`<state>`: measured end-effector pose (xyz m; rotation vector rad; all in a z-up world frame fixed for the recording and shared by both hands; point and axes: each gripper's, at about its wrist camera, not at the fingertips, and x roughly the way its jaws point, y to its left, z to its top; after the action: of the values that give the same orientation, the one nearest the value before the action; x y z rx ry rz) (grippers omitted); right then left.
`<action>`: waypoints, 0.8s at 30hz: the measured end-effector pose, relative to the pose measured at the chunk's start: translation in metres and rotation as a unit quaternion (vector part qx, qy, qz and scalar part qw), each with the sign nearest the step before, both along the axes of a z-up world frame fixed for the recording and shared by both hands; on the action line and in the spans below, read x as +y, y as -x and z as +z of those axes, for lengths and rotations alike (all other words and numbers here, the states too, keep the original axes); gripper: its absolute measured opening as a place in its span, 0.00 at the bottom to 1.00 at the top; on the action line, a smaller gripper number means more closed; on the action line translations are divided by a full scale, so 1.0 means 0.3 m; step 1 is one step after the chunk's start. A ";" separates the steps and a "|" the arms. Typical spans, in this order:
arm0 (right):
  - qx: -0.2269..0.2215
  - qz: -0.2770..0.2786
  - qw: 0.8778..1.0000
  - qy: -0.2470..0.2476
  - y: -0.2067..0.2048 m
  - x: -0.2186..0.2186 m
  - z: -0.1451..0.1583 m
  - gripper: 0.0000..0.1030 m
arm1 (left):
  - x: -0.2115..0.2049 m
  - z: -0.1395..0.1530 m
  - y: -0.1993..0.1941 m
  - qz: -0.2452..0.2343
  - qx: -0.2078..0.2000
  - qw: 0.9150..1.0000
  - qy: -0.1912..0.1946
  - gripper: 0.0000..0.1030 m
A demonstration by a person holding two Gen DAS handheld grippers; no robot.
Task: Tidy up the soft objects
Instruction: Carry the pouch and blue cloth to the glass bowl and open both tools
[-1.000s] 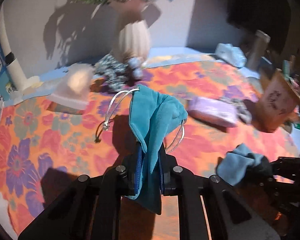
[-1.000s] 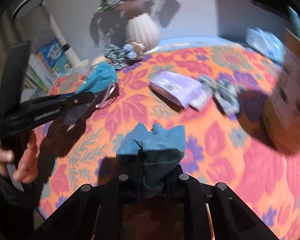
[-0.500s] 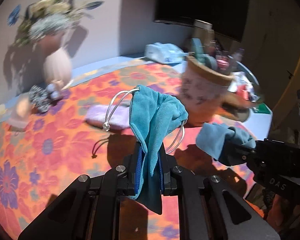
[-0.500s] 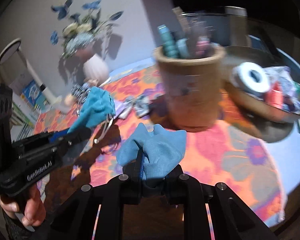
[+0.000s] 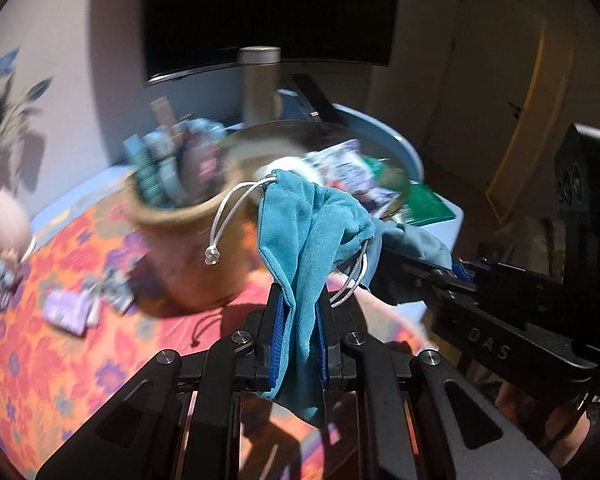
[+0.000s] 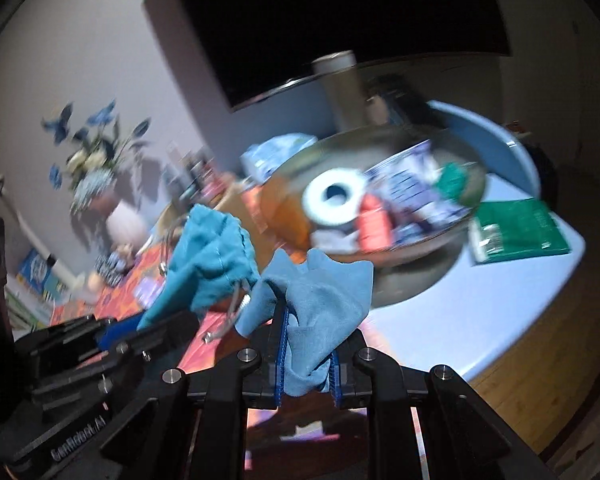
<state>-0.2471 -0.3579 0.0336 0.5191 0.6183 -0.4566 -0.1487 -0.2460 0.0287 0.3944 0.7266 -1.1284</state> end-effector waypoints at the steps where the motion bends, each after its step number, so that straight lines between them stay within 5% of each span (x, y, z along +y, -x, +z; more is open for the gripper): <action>1: -0.005 -0.011 1.000 0.004 0.017 -0.024 0.009 0.15 | -0.034 0.010 0.016 -0.005 -0.002 1.000 0.000 0.11; 12: -0.037 -0.093 0.995 0.023 0.079 -0.290 0.090 0.15 | -0.334 0.073 0.020 0.021 -0.002 1.000 -0.007 0.11; 24: -0.045 -0.092 0.995 0.012 -0.122 -0.516 0.118 0.15 | -0.505 0.011 -0.128 0.076 0.026 0.996 -0.027 0.11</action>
<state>-0.2104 -0.5128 0.0689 0.5735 0.4802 -0.6114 -0.1103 -0.3974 0.0320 0.3504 0.8205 -0.9811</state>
